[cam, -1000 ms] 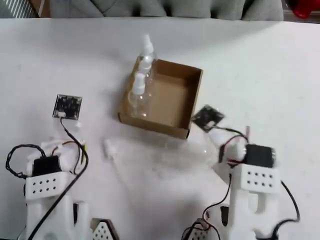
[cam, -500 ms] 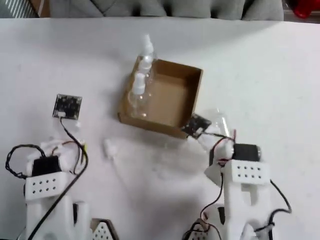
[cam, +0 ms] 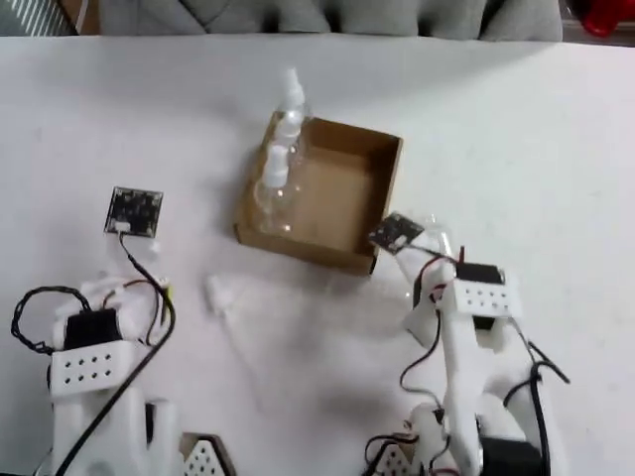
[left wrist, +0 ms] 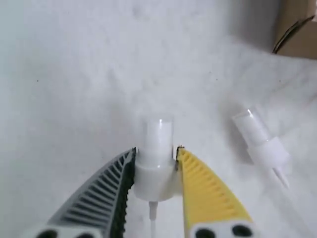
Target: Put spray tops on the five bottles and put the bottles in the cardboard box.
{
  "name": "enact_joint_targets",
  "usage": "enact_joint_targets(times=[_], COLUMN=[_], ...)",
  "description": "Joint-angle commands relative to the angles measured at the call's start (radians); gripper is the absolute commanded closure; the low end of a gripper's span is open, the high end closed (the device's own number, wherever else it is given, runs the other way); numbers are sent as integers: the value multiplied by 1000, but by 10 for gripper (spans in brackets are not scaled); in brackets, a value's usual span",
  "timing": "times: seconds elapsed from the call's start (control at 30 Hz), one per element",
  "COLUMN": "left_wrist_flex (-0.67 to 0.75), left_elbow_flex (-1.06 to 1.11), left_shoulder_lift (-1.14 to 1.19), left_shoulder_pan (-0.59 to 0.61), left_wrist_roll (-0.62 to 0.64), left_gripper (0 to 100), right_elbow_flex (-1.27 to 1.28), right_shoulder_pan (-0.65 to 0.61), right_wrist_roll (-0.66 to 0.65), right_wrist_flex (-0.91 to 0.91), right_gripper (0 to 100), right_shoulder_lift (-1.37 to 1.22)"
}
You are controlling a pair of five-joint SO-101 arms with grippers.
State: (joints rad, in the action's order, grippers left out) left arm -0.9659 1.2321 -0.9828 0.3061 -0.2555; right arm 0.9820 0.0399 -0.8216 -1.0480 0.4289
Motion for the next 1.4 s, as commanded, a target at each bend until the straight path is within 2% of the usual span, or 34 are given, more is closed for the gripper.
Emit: enact_joint_targets(times=[0.0, 0.3, 0.77, 0.93, 1.23, 1.37], left_wrist_flex=[18, 18, 18, 18, 18, 18], left_elbow_flex=[-9, -5, -2, -2, 0, 0], left_shoulder_lift=[-30, -30, -30, -30, -30, -30], left_shoulder_pan=[1, 1, 1, 1, -18, -22], left_wrist_roll=[5, 5, -20, -25, -28, -29], left_gripper=[980, 980, 980, 980, 980, 980], right_elbow_flex=[-118, -388, -689, -773, -945, -916], right_shoulder_pan=[31, 90, -5, -58, -56, -70], right_wrist_roll=[44, 120, 302, 382, 582, 621], right_wrist_flex=[58, 56, 45, -44, -297, -346], right_gripper=[982, 981, 981, 981, 978, 898], right_shoulder_lift=[-94, -320, -611, -624, -616, -532])
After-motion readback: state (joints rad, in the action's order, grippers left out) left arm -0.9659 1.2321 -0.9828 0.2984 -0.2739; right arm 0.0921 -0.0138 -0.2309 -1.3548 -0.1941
